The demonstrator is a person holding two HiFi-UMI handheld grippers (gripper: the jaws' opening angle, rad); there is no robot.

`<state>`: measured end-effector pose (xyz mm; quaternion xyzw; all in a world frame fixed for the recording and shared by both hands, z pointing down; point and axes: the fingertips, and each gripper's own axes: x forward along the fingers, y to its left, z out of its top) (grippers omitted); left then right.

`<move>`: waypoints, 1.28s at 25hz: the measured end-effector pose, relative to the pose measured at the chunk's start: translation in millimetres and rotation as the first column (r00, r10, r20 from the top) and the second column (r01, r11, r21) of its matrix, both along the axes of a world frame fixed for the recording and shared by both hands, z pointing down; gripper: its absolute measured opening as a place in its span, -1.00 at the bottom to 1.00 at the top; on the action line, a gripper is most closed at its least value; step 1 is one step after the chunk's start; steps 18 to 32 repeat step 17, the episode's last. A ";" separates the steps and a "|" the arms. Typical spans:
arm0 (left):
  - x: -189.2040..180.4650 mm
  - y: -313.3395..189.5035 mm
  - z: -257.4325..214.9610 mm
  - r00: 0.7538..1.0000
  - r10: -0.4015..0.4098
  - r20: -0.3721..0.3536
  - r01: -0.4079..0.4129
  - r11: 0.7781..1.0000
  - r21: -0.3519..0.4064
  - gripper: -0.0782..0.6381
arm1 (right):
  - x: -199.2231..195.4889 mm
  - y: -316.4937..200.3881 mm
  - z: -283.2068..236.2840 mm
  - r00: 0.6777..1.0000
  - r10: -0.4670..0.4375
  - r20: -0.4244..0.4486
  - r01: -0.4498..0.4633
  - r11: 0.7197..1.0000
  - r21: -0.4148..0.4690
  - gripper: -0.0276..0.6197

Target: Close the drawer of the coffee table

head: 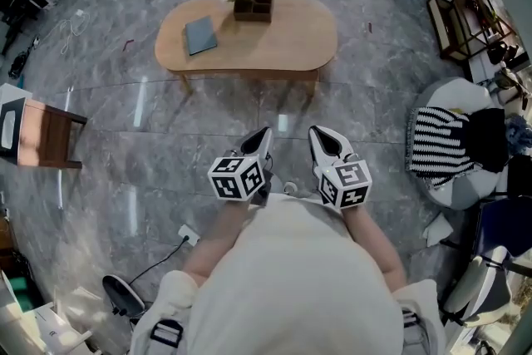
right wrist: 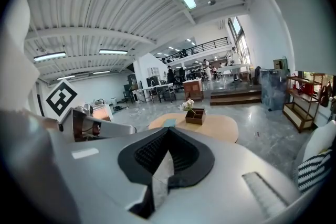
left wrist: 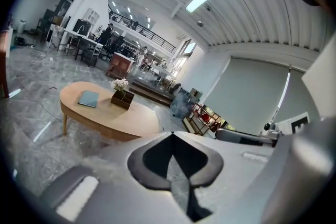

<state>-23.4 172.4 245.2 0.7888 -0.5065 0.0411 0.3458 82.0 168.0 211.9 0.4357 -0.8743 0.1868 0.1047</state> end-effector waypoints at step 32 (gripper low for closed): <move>1.8 -0.2 -5.2 1.000 -0.016 -0.007 0.017 1.000 0.011 -0.78 | 1.2 -1.5 -5.7 0.999 -0.018 0.027 0.018 1.000 0.019 -0.92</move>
